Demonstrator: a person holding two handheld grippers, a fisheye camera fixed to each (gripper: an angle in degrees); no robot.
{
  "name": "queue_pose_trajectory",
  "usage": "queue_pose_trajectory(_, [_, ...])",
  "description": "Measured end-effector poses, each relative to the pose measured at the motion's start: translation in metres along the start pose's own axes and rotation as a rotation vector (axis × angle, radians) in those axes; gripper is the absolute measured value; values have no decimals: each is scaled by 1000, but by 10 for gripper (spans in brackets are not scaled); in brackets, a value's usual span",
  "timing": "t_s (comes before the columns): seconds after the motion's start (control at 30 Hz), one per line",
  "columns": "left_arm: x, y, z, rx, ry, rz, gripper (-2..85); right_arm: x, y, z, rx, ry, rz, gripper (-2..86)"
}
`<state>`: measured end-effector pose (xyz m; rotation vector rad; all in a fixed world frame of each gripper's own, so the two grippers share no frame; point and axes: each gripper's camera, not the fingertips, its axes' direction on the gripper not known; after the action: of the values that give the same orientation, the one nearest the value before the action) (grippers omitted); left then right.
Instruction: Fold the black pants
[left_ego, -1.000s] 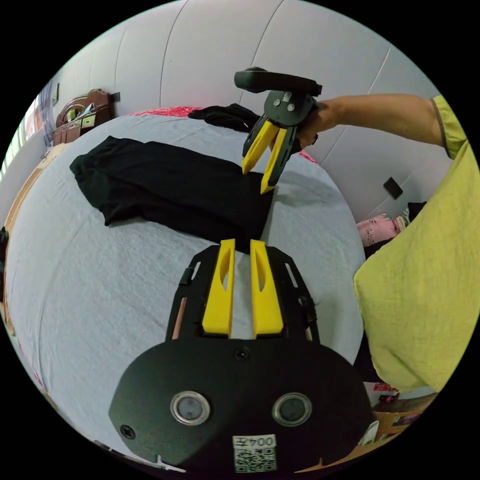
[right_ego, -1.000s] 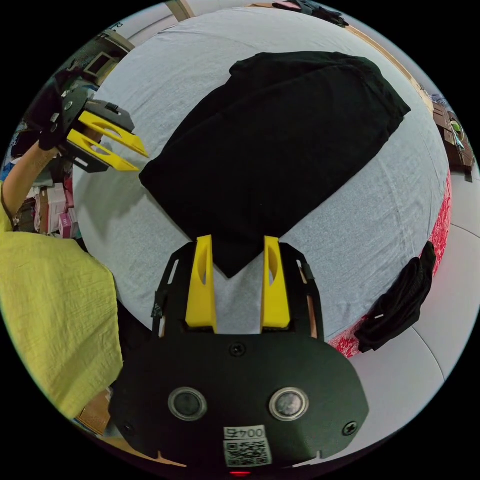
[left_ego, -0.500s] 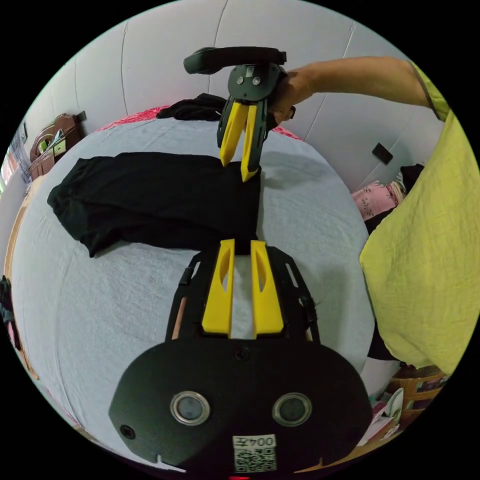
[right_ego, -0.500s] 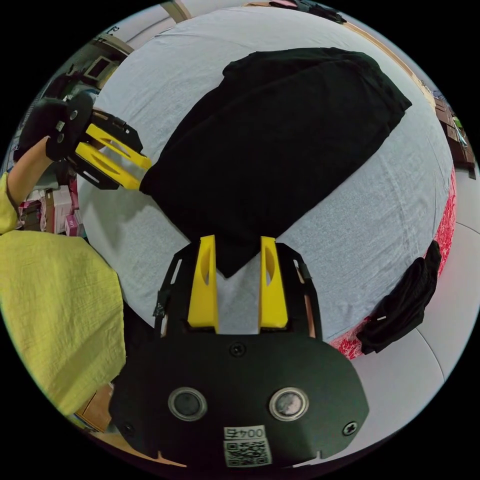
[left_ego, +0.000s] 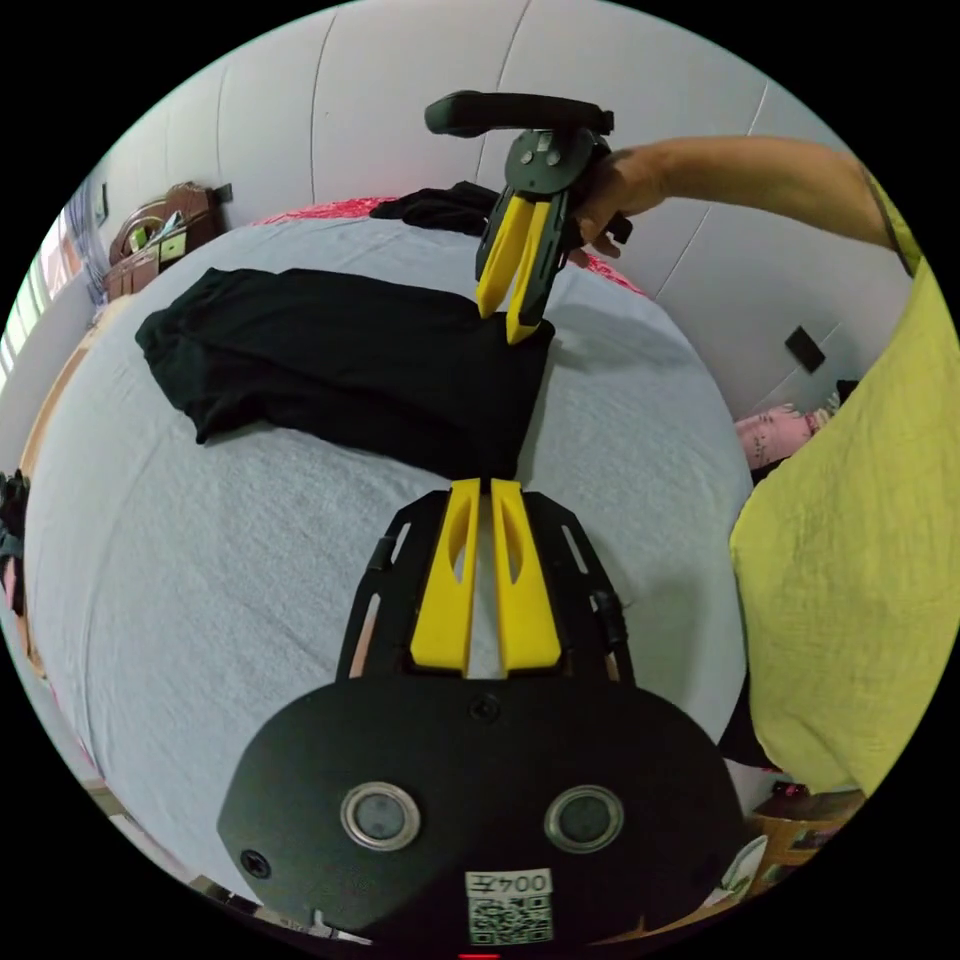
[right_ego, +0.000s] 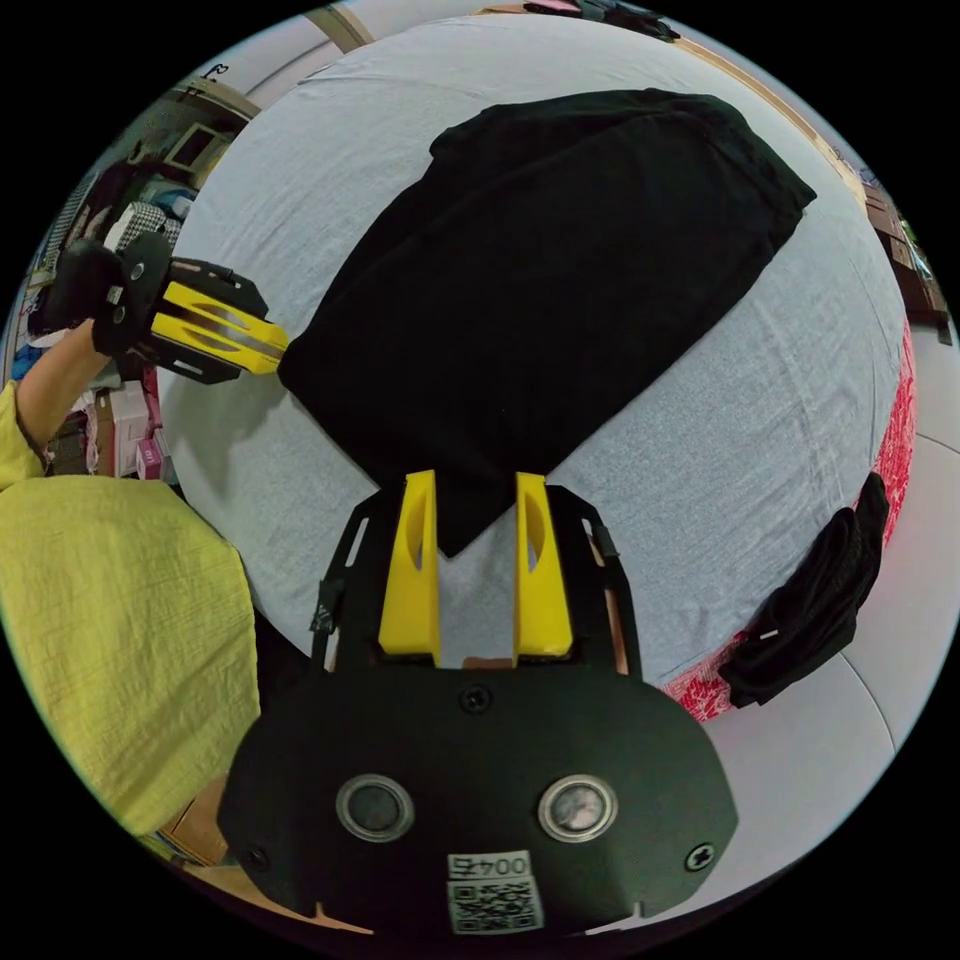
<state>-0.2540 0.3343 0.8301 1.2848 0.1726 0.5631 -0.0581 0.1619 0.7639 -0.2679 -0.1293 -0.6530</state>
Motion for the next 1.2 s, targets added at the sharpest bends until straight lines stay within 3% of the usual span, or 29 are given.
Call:
queue_pose_trajectory(0.2, [7, -7, 12, -26, -45, -108, 25, 6, 17, -14, 0, 3, 11, 118])
queue_pose_trajectory(0.53, [-5, -3, 31, 19, 51, -291, 11, 12, 53, -42, -15, 29, 30, 116])
queue_pose_trajectory(0.7, [9, 6, 10, 74, -115, -393, 4, 15, 82, -58, 25, 26, 42, 117])
queue_pose_trajectory(0.83, [23, -20, 5, 153, -110, -368, 5, 24, 115, -74, 99, -27, 70, 121])
queue_pose_trajectory(1.07, [21, -85, 92, -143, -176, -377, 16, 24, 190, -100, 288, -68, 22, 133])
queue_pose_trajectory(1.2, [23, -81, 113, -115, -189, -464, 19, 31, 248, -114, 452, -166, 33, 155])
